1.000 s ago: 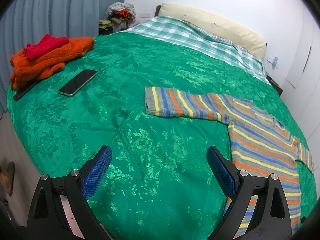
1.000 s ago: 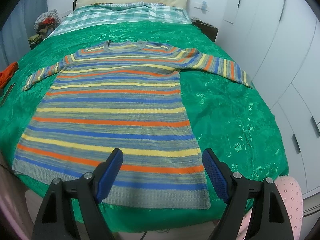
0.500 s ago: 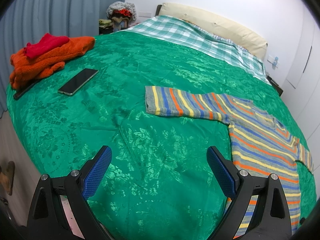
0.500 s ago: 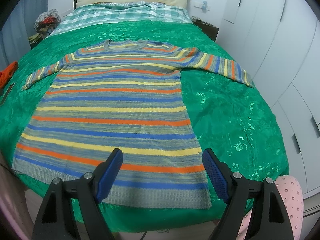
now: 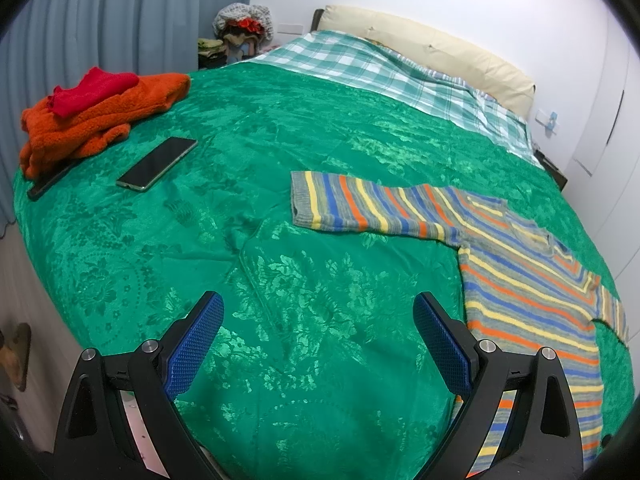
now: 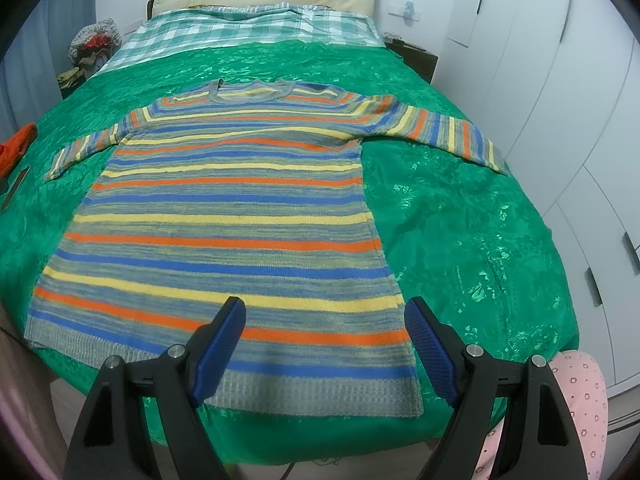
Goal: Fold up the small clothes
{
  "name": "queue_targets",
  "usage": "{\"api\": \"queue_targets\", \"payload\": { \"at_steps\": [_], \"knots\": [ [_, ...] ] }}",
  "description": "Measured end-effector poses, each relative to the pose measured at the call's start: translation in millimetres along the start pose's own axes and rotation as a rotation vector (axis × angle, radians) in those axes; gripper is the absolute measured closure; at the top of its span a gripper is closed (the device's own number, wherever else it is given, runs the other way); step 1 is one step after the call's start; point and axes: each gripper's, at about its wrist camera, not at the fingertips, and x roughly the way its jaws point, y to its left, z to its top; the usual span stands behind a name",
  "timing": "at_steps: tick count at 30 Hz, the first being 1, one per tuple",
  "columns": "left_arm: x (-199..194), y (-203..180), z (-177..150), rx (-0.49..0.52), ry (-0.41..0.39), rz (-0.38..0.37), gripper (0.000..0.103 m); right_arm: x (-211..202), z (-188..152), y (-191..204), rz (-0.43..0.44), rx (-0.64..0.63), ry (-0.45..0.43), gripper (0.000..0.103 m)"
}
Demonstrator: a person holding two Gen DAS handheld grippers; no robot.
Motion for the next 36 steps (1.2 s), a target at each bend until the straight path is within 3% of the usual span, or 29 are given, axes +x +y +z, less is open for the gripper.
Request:
{"api": "queue_targets", "payload": {
  "at_steps": [36],
  "knots": [
    [6,-44,-18,0.193,-0.019,0.114,0.007,9,-5,-30,0.063,0.094,-0.041,0.022]
  ]
}}
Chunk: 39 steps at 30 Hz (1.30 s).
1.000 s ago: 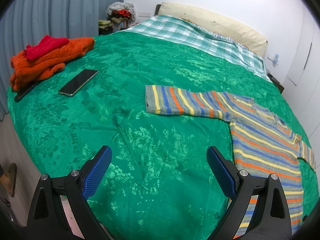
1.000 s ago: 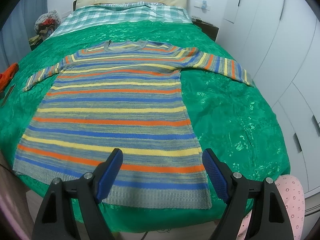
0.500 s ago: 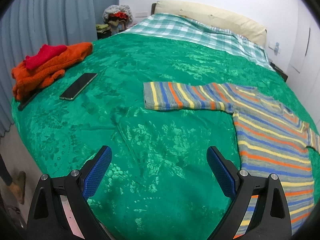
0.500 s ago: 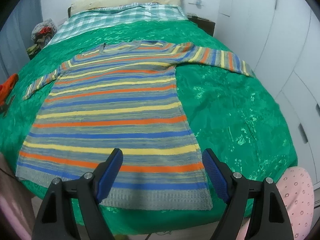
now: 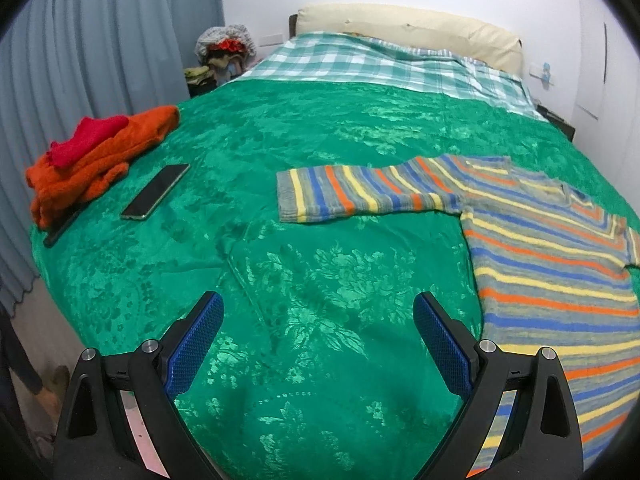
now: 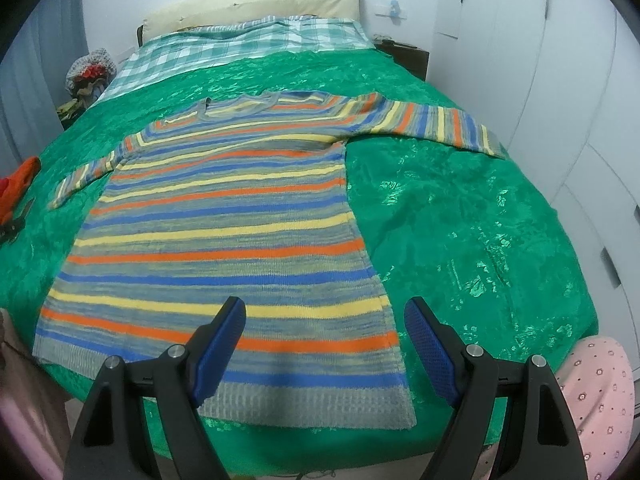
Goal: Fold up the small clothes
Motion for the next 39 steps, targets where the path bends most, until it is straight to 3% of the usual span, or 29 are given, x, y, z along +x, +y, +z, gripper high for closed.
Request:
{"api": "queue_targets", "payload": {
  "at_steps": [12,17,20,24,25,27,33,39],
  "knots": [
    [8,-8,-5,0.027,0.034,0.039,0.007,7,2,-7,0.029,0.032,-0.007,0.022],
    [-1,1,-5,-0.006,0.031,0.029,0.007,9,12,-26,0.068,0.093,-0.009,0.022],
    [-7,5,-5,-0.013,0.029,0.034,0.007,4,38,-60,0.066,0.156,-0.062,0.022],
    [-12,0,-8,-0.019,0.028,0.044,0.006,5,88,-139,0.039,0.268,-0.136,0.020],
    [-10,-3,-8,-0.019,0.035,0.043,0.006,7,95,-154,0.030,0.290,-0.142,0.015],
    [-6,-11,-10,-0.011,0.052,0.045,0.006,25,112,-192,0.038,0.361,-0.124,0.014],
    [11,-33,-16,0.045,0.087,0.103,0.006,126,115,-285,0.344,0.801,0.067,0.016],
    [18,-45,-22,0.105,0.111,0.152,0.006,177,129,-315,0.392,0.904,0.020,0.024]
  ]
}}
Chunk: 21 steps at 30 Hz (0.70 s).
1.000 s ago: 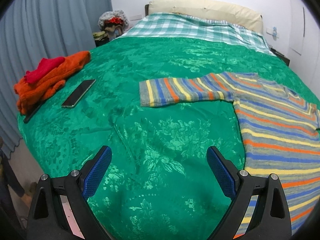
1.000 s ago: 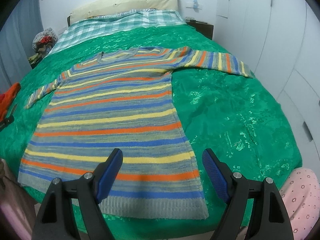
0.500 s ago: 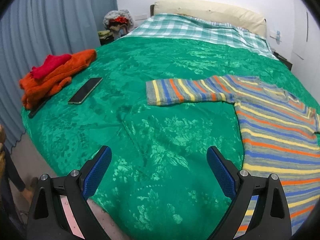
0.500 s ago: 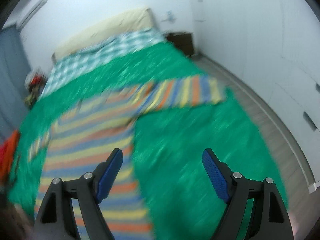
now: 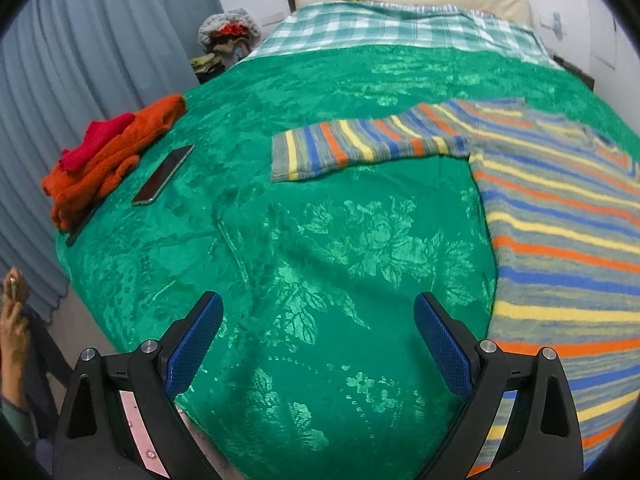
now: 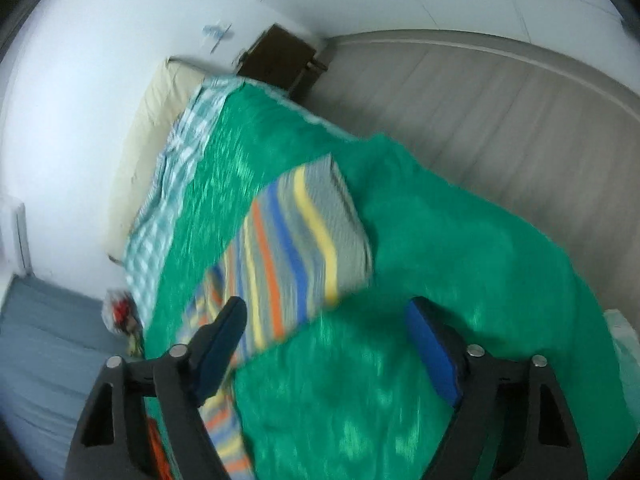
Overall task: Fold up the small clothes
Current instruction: 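Grasp a sleeve cuff with the right tool and fold it across the sweater body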
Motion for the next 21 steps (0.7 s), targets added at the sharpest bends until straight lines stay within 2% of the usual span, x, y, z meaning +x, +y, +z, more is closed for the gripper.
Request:
{"api": "queue_targets", "payload": {
  "at_steps": [3,6,7,8,9,10,12,14,16,18,21],
  "knots": [
    [4,-6,-1,0.024,0.014,0.019,0.006,23,21,-6,0.062,0.048,0.023,0.025],
    [7,-12,-3,0.044,0.023,0.028,0.006,35,35,-15,0.103,0.080,0.025,0.031],
    [8,-13,-4,0.051,0.023,0.031,0.006,38,39,-20,0.120,0.102,0.035,0.044],
    [8,-15,-5,0.058,0.024,0.034,0.006,41,41,-22,0.120,0.103,0.041,0.068],
    [8,-16,-5,0.065,0.025,0.034,0.006,43,43,-23,0.110,0.095,0.059,0.080],
    [9,-18,-5,0.072,0.025,0.032,0.006,44,44,-23,0.092,0.083,0.080,0.100],
    [9,-20,-5,0.081,0.022,0.030,0.006,38,46,-10,0.034,0.014,0.078,0.100],
    [9,-21,-5,0.085,0.017,0.029,0.006,22,47,14,0.018,-0.069,0.036,0.100],
    [8,-20,-4,0.081,0.013,0.019,0.006,5,43,57,0.021,-0.208,0.016,0.100],
    [8,-19,-2,0.075,0.008,0.004,0.006,-8,31,112,0.079,-0.348,0.027,0.100],
    [7,-19,0,0.068,0.002,-0.014,0.006,-8,-2,198,0.215,-0.502,0.109,0.100]
  ]
}}
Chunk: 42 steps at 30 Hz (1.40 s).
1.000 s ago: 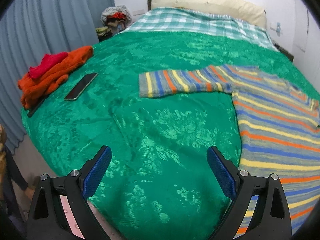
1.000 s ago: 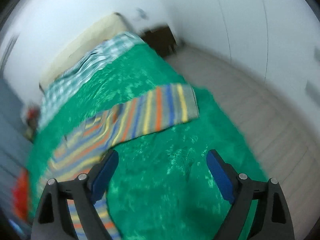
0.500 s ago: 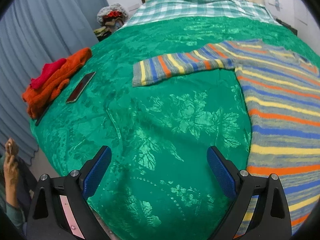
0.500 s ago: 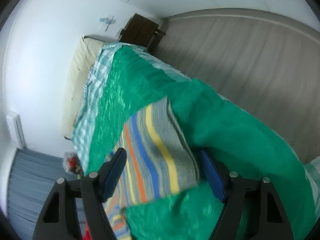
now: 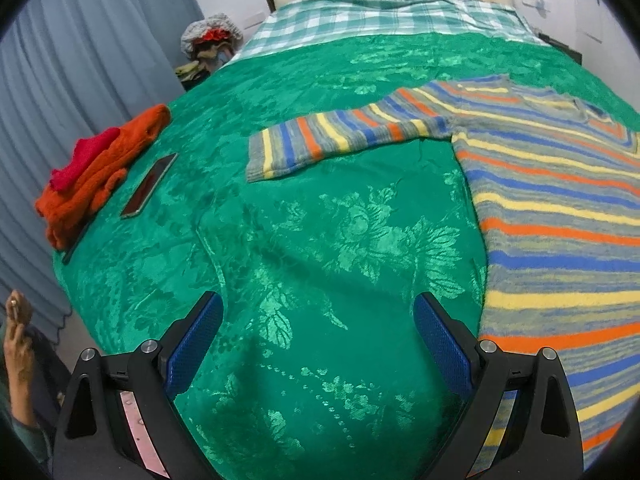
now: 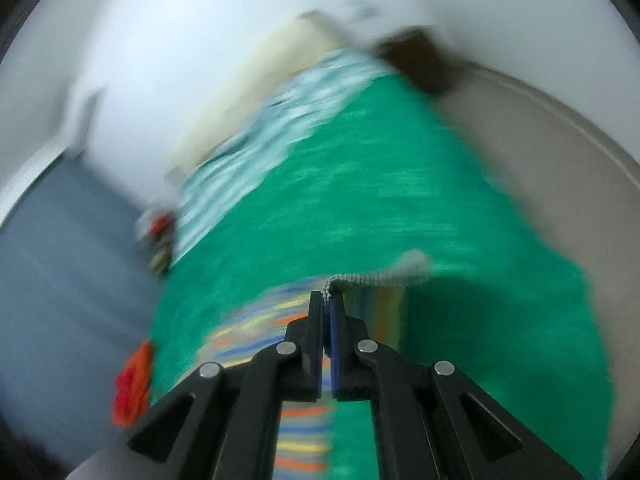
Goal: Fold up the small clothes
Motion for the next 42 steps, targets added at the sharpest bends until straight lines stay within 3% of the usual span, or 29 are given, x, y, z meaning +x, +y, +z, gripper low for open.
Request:
{"api": "queue_targets", "payload": {
  "at_steps": [4,5,6,7,8,12,17,24,33,42],
  "knots": [
    [-2,5,1,-0.020,-0.008,-0.009,0.006,71,-17,105,0.173,-0.114,0.143,0.099],
    [-2,7,1,-0.027,-0.006,-0.014,0.006,92,-25,121,0.210,-0.113,0.175,0.092],
    [-2,8,0,-0.030,-0.002,-0.019,0.006,112,-33,132,0.243,-0.108,0.216,0.081],
    [-1,10,-1,-0.032,0.005,-0.025,0.006,136,-44,141,0.260,-0.099,0.276,0.049],
    [-1,11,-2,-0.033,0.009,-0.026,0.006,151,-51,143,0.251,-0.092,0.300,0.038],
    [-4,18,-3,-0.050,0.006,-0.046,0.006,171,-73,140,0.169,-0.097,0.305,0.038],
    [1,19,1,-0.059,0.018,-0.081,0.006,165,-92,109,-0.073,-0.195,0.326,0.038],
    [2,27,6,-0.094,0.022,-0.147,0.006,96,-169,91,-0.263,-0.297,0.296,0.037],
    [-6,35,9,-0.036,-0.010,-0.178,0.006,50,-280,131,-0.353,-0.270,0.256,0.034],
    [-16,41,12,0.009,-0.060,-0.171,0.005,72,-332,191,-0.368,-0.415,0.298,0.034]
  ]
}}
